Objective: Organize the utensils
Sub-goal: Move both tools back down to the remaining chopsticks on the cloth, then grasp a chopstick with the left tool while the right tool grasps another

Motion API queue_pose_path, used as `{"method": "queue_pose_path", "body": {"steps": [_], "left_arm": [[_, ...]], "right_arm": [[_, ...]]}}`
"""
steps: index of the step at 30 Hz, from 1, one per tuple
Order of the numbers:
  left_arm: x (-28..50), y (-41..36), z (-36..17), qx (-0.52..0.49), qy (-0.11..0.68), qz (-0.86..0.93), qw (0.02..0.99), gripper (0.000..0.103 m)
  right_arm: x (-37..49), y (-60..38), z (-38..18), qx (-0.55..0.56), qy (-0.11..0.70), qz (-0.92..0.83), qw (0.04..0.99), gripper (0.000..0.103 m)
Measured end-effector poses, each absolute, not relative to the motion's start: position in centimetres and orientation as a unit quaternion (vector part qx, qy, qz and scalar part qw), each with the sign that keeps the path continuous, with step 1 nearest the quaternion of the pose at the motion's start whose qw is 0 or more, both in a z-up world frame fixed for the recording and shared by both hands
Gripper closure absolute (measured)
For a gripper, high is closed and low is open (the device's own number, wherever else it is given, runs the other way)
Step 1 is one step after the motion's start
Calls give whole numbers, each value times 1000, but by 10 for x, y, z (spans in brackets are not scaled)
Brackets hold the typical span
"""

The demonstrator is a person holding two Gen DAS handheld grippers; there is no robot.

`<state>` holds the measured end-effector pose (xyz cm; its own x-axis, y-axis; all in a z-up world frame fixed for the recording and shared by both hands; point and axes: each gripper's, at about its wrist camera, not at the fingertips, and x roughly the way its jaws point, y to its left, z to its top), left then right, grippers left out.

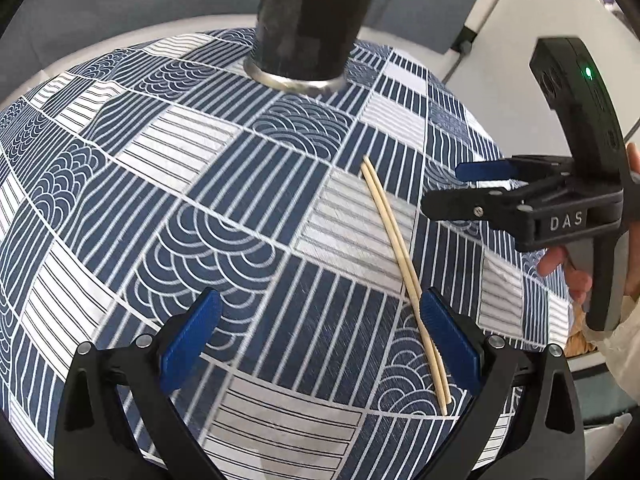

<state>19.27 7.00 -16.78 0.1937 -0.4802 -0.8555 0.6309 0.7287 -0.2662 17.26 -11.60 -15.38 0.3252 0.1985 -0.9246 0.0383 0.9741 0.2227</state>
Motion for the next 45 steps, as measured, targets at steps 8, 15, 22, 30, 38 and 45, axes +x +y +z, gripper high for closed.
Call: {"method": "queue_pose_path", "body": {"steps": [8, 15, 22, 30, 38, 45], "left_arm": [[181, 53, -171, 128, 513, -354, 771, 6], [171, 39, -176, 185, 500, -335, 777, 6], [173, 35, -177, 182, 504, -322, 780, 6], [170, 24, -177, 184, 505, -325, 778, 6], [171, 16, -175, 153, 515, -336, 774, 6], [167, 1, -180, 194, 509, -315, 778, 5]], "right_arm": [[169, -104, -163, 98, 589, 25, 802, 14], [175, -94, -166, 79, 599, 9, 797, 10], [175, -90, -169, 65, 601, -12, 796, 7], [181, -89, -173, 55, 622, -38, 780, 6], [185, -86, -177, 47, 621, -28, 782, 6], [185, -102, -178, 58, 628, -41, 775, 6]]}}
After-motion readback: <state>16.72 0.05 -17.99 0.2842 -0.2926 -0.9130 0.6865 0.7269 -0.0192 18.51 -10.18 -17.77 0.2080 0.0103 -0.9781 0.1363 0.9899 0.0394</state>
